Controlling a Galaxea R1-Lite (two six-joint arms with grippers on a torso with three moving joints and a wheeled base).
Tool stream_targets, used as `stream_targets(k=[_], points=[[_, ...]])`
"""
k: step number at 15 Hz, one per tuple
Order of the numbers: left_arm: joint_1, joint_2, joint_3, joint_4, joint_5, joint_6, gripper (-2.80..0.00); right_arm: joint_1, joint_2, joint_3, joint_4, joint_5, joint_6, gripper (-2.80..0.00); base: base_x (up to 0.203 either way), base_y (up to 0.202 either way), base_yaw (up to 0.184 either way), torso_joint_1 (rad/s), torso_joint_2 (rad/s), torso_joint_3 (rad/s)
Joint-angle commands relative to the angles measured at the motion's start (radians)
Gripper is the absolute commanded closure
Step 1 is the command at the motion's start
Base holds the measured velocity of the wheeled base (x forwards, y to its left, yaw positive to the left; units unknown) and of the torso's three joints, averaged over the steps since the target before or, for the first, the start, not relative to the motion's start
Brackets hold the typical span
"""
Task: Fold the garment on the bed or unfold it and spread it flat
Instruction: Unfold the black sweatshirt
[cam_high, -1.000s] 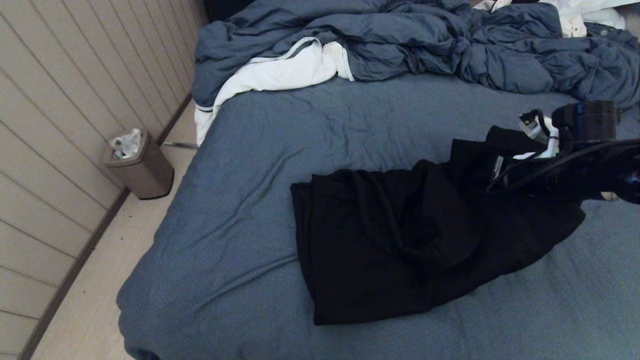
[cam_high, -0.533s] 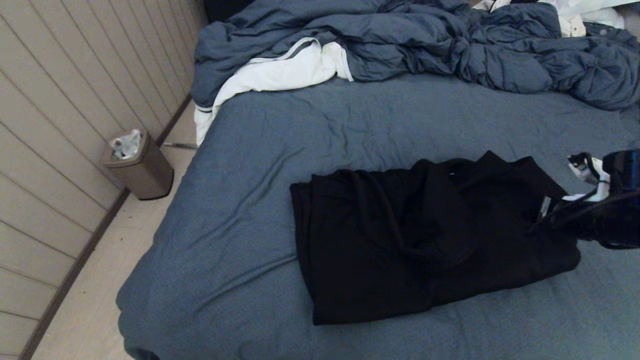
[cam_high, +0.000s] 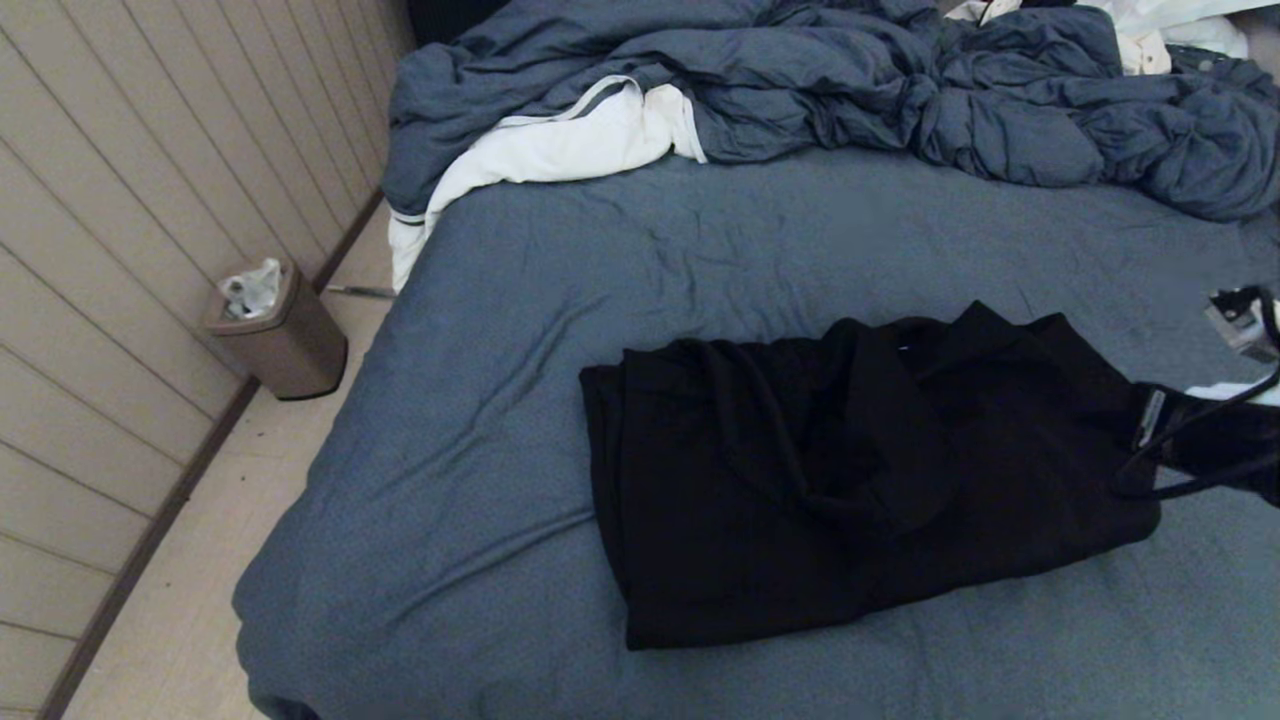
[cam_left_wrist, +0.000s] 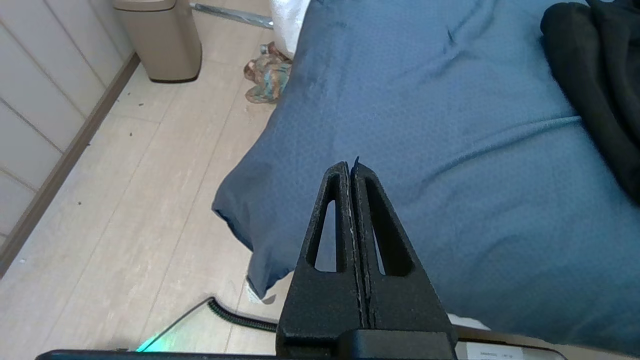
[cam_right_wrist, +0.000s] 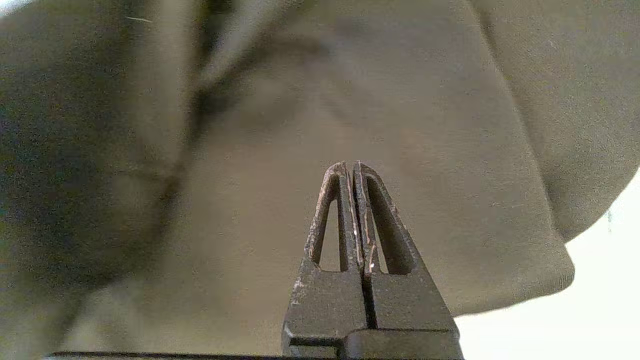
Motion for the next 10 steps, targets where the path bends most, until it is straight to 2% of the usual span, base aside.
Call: stream_targets(k=[1,3,5,8,10], points=[[0.0,0.0,-0.001,0.001,0.003,0.001,0.0,0.018,-0.064,-0.066,0.107,0.004,0.015,0.0,0.0,0.0,0.0,0.0,0.0,0.0],[0.0,0.002,-0.016,0.04,0.013,0.014,0.0,0.029,-0.078,-0.143,0.233,0.017,0.083,0.0,0.0,0.0,0.0,0.0,0.0,0.0],[0.0,0.058,-0.141,0.114,0.016,0.028,0.0,0.045,-0.081,-0.172,0.285,0.031,0.103,0.0,0.0,0.0,0.0,0.0,0.0,0.0],[0.0,0.316,-0.374,0.187,-0.01,-0.015,0.0,0.097,-0.094,-0.176,0.286,0.031,0.112,0.0,0.0,0.0,0.0,0.0,0.0,0.0],[-0.001,0.516,-0.504,0.205,-0.081,-0.037,0.0,0.152,-0.093,-0.185,0.288,0.03,0.137,0.0,0.0,0.0,0.0,0.0,0.0,0.0]])
